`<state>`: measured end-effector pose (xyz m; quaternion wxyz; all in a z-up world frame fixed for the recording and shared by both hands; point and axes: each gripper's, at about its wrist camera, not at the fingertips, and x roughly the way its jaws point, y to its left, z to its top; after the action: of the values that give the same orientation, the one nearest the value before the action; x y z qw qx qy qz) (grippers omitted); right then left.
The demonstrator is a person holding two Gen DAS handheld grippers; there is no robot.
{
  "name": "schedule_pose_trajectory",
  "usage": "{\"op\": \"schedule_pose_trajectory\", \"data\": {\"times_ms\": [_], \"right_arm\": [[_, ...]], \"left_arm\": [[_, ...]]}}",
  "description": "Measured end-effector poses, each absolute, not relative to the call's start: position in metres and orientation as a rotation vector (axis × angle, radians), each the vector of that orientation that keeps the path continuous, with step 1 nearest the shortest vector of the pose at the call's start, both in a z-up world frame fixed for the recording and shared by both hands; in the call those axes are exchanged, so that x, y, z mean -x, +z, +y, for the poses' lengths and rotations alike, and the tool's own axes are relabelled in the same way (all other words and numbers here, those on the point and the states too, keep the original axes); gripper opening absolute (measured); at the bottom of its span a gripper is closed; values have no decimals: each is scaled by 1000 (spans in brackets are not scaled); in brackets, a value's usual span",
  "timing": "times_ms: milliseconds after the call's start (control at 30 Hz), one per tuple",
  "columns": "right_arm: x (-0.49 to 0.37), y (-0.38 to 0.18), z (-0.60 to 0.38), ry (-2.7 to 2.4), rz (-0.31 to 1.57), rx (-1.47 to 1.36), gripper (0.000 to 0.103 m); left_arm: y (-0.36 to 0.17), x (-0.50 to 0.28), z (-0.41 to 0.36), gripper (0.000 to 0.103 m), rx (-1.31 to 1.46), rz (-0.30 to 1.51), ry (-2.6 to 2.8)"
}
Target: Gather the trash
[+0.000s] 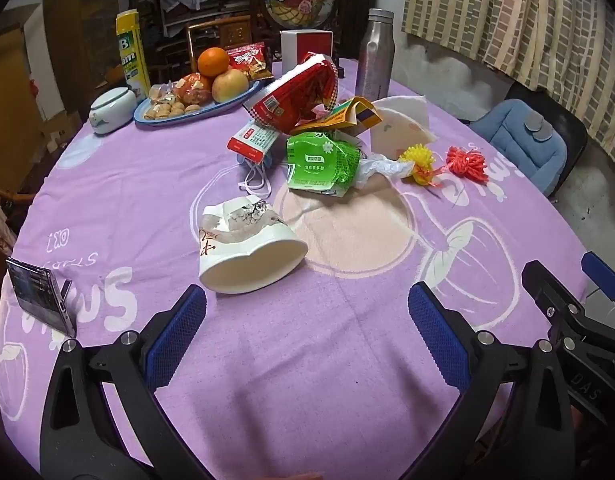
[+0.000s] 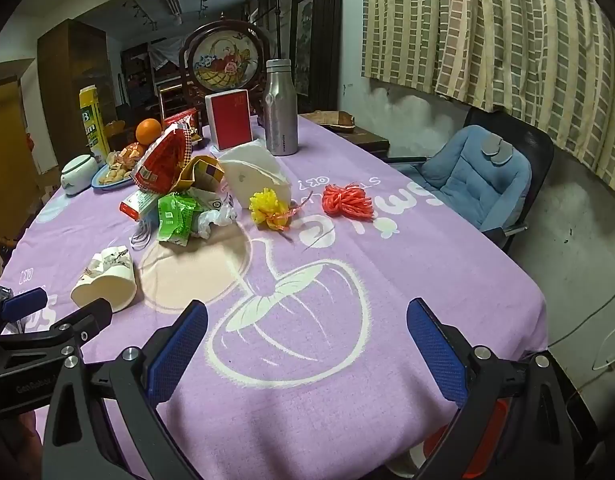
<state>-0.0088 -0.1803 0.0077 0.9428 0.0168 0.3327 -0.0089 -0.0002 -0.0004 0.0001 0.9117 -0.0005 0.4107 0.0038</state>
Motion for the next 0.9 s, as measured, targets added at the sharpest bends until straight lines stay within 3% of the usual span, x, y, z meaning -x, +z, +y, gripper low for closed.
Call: {"op": "schedule_pose_trajectory", "data": {"times_ms": [900], "right_arm": [[7, 7, -180, -26, 685, -26, 98]], "left_arm": [[1, 2, 4, 97, 8, 834, 24]]}}
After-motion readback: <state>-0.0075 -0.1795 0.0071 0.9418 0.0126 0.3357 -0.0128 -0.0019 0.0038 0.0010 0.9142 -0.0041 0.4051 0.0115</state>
